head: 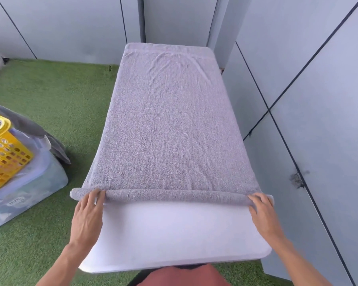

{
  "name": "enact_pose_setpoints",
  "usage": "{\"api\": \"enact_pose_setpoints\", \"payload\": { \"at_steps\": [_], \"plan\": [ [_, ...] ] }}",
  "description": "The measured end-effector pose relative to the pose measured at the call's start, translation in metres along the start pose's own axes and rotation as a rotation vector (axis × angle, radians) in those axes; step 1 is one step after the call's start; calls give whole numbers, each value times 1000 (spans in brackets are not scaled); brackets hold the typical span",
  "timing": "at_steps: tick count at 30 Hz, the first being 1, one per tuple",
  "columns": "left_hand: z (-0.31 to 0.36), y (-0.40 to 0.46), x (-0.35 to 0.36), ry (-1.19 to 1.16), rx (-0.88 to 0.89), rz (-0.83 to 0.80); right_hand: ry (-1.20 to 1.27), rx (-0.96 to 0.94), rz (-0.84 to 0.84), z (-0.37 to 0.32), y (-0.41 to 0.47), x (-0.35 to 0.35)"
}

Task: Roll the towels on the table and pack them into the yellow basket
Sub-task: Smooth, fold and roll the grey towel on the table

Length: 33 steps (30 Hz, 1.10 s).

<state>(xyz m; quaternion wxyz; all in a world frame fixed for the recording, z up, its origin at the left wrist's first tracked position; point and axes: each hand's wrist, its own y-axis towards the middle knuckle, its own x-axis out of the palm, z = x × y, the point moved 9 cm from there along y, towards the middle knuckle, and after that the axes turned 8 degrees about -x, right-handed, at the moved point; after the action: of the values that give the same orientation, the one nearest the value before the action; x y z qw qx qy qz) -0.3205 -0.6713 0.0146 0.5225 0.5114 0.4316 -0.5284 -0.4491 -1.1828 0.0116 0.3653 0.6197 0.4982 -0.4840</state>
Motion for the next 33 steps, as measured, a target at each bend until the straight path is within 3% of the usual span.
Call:
{"api": "enact_pose_setpoints", "payload": {
  "at_steps": [6, 10, 12, 14, 16, 18, 20, 24, 29, 33],
  "plan": [
    [-14, 13, 7, -39, 14, -115, -47, -79, -211, 4, 3, 1],
    [-30, 24, 23, -150, -56, -431, 116, -22, -498, 17, -4, 7],
    [-32, 41, 26, -226, -142, -536, 255, 78, -433, 17, 8, -3],
    [-35, 58, 23, -326, -250, -506, 293, 147, -194, 18, 21, -17],
    [-37, 63, 14, -301, -286, -373, 122, 152, -5, 10, 21, -28],
    [-29, 51, 0, -180, -188, -182, -109, 91, 122, -9, 8, -35],
    [-14, 24, -11, -111, -57, -43, -143, 24, 169, -25, -11, -28],
    [0, -2, 1, -70, 71, -67, -21, -24, 58, -23, -25, 0],
    [-1, 29, 6, -146, -33, -138, 82, 41, -55, -8, 19, 0],
    [-9, 34, 15, -120, -30, -301, 10, -24, -267, 6, 32, 4]
  ]
}}
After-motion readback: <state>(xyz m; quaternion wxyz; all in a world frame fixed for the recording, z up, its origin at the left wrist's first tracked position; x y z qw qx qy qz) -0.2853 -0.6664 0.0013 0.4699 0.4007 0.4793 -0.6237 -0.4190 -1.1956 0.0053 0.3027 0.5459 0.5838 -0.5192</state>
